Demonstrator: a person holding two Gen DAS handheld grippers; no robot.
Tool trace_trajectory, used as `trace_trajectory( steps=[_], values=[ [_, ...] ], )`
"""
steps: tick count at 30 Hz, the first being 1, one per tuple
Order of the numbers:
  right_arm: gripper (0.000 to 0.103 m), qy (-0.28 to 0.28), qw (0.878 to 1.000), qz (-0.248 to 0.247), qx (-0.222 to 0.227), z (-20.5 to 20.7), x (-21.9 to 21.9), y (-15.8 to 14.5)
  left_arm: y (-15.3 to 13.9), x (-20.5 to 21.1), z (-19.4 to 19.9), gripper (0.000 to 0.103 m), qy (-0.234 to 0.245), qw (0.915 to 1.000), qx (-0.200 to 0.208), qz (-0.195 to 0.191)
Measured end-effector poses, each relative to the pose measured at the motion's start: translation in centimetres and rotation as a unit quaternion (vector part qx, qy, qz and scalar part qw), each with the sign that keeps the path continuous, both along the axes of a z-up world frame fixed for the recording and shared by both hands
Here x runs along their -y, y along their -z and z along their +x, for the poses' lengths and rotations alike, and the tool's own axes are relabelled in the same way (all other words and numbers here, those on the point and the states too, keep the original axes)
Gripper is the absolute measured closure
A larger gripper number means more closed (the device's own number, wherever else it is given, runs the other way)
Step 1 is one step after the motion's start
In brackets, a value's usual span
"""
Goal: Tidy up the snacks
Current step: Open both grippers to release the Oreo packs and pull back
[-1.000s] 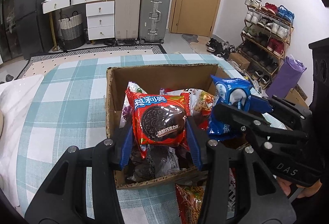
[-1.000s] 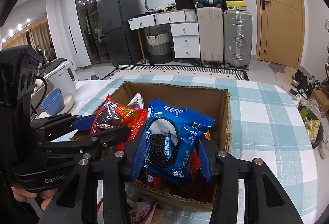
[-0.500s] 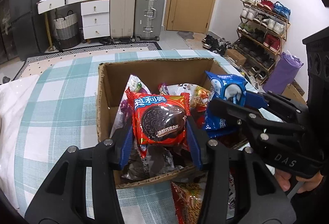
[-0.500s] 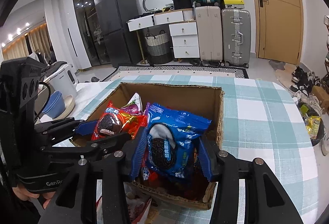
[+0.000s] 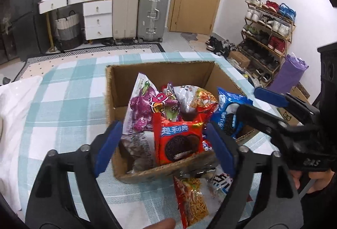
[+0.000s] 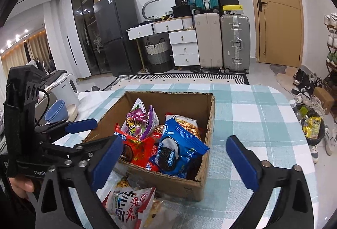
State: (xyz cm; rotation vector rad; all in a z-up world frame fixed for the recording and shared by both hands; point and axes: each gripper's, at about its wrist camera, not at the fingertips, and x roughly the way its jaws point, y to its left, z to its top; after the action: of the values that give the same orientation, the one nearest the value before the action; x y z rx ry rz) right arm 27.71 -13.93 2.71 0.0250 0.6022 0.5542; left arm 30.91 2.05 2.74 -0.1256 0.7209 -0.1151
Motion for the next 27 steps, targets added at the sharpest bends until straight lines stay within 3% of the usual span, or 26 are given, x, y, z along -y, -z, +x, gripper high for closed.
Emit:
trace_trajectory(
  steps=[4, 5, 6, 27],
  values=[
    [0.001, 0.01, 1.0, 0.001, -0.003, -0.7, 0.5, 0.0, -0.8, -0.4, -1.4, 0.016, 0.0, 0.9999, 0.001, -0.013],
    [0.001, 0.013, 1.0, 0.0, -0.001, -0.7, 0.6, 0.0, -1.0, -0.5, -1.6, 0.004, -0.008, 0.9999, 0.0, -0.009],
    [0.001, 0.014, 1.0, -0.001, 0.0, -0.9, 0.7, 0.0, -1.1, -0.7, -2.0, 0.001, -0.023, 0.9997, 0.001, 0.003],
    [0.001, 0.039, 0.997, -0.011, -0.063, -3.9, 3.2, 3.4, 0.4, -3.7, -8.3, 0.001, -0.063, 0.9975, -0.032, -0.007]
  ],
)
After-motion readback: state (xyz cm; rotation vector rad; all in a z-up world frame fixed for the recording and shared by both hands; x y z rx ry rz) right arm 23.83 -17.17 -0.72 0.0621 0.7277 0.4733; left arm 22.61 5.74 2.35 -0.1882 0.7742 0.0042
